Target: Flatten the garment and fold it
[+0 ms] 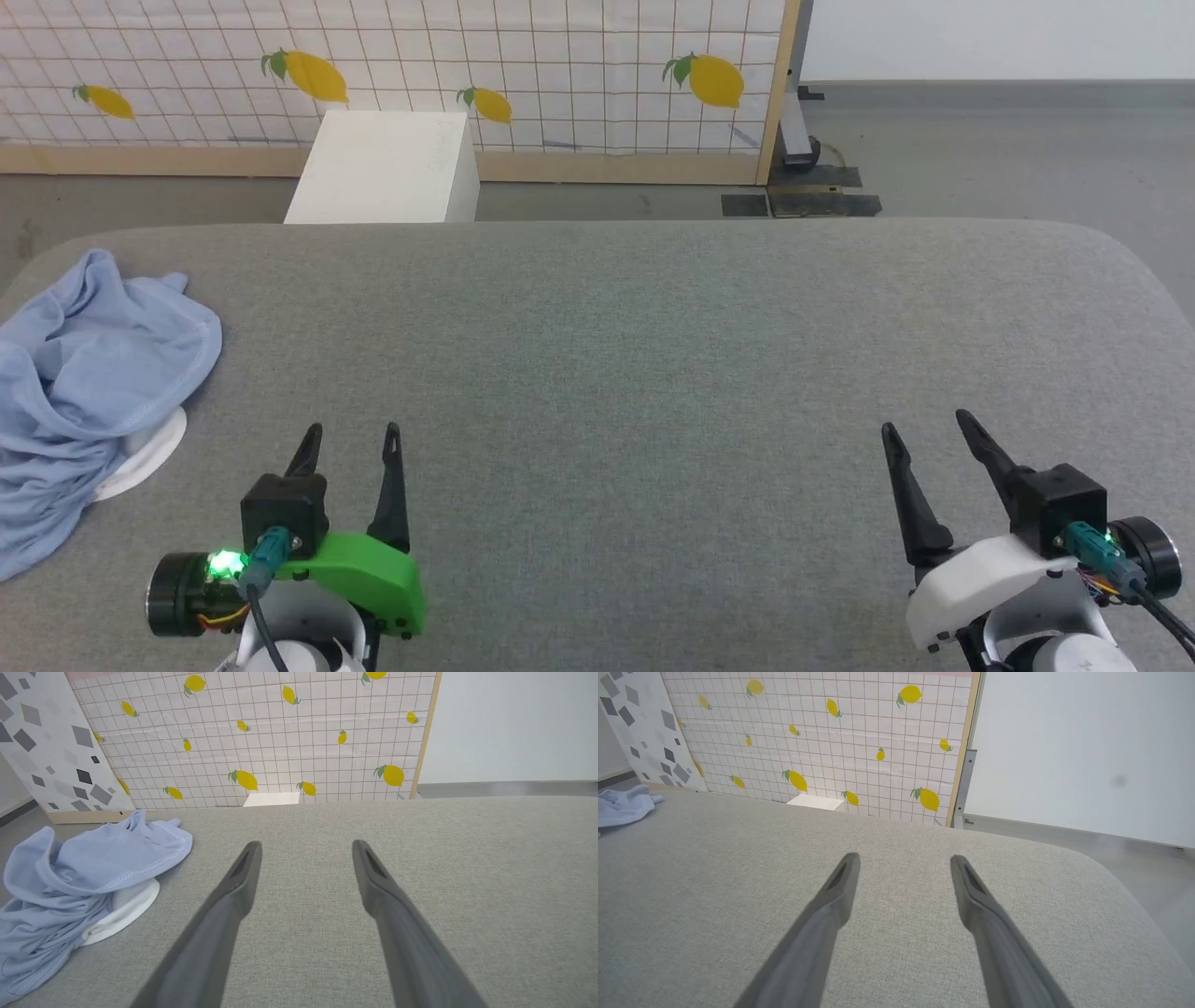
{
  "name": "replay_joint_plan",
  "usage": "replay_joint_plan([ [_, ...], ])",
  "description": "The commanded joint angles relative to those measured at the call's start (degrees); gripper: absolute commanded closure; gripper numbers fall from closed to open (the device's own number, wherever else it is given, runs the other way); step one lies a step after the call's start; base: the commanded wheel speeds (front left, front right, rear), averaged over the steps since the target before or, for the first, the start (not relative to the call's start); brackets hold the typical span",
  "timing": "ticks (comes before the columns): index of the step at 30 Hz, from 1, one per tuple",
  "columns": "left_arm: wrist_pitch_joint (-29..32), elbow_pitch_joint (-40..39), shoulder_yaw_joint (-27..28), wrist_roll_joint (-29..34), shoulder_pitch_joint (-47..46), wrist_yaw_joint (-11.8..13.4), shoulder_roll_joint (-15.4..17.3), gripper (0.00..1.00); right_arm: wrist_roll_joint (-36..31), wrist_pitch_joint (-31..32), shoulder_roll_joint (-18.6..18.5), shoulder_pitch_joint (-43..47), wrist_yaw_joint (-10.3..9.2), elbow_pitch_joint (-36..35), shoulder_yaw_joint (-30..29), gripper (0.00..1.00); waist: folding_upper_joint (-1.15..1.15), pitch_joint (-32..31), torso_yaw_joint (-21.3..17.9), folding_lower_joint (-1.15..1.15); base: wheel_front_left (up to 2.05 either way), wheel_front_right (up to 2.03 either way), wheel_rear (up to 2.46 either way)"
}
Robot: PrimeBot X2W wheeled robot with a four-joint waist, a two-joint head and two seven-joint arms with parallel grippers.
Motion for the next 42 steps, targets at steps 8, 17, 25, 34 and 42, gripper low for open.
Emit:
replay_joint_plan([
  [8, -1.48, 1.33, -0.84, -0.48, -0.81, 1.27, 0.09, 0.0, 0.87, -1.43, 0.01, 0.08, -0.01, 0.41, -0.3, 0.0, 0.04, 0.01, 1.52, 0.0, 0.0, 0.0, 0.0],
  [17, -2.55, 1.87, -1.31, -1.05, -0.9, 2.08, 0.45, 0.0, 1.45, -2.34, 0.02, 0.01, -0.02, 0.92, -0.28, 0.0, 0.06, -0.04, 4.29, 0.0, 0.0, 0.0, 0.0],
  [25, -3.49, 2.16, -1.53, -1.6, -0.66, 2.74, 0.88, 0.0, 1.88, -2.97, 0.03, -0.01, -0.02, 1.33, -0.05, 0.0, 0.08, -0.13, 7.17, 0.0, 0.0, 0.0, 0.0],
  [34, -4.56, 2.66, -1.83, -2.17, -0.48, 3.57, 1.16, 0.0, 2.33, -3.64, 0.04, -0.09, -0.03, 1.49, 0.39, 0.0, 0.11, -0.05, 10.55, 0.0, 0.0, 0.0, 0.0],
  [42, -5.5, 3.13, -2.04, -2.63, -0.45, 4.4, 1.28, 0.0, 2.6, -4.26, 0.05, -0.18, -0.03, 1.42, 0.58, 0.0, 0.13, 0.16, 13.32, 0.0, 0.0, 0.0, 0.0],
])
